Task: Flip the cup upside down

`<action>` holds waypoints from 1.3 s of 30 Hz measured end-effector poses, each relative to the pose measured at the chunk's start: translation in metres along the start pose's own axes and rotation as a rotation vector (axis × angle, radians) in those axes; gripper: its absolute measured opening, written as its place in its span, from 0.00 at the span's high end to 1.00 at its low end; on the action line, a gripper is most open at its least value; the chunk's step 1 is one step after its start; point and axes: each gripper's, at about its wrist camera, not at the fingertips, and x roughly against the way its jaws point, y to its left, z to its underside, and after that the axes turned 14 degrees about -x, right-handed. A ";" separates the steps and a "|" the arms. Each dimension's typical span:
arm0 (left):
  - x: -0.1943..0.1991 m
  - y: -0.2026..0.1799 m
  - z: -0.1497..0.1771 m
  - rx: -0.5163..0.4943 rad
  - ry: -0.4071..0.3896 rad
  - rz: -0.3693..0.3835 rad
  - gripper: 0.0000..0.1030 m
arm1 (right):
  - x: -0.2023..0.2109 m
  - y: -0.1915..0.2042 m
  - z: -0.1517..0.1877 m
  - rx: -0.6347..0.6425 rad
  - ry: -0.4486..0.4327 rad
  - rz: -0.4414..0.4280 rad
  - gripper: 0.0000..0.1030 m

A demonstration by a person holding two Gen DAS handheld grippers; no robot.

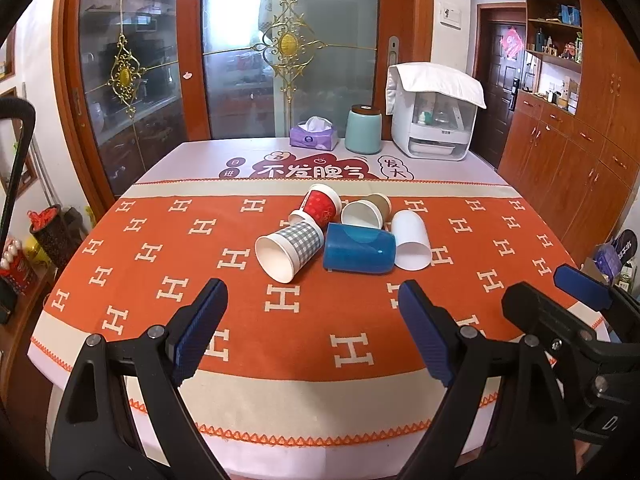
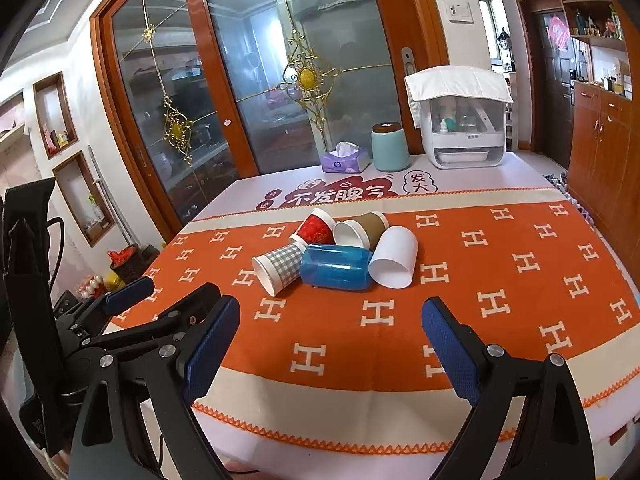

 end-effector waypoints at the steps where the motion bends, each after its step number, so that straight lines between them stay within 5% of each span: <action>1: 0.000 0.000 0.000 -0.002 0.000 -0.001 0.17 | 0.002 -0.001 0.000 0.000 0.000 0.001 0.09; 31: -0.013 0.011 -0.003 -0.022 0.020 -0.001 0.17 | -0.018 0.006 -0.002 -0.001 0.026 0.003 0.09; 39: -0.065 0.034 -0.031 -0.088 0.150 0.093 0.17 | -0.064 0.004 -0.033 -0.017 0.114 0.021 0.09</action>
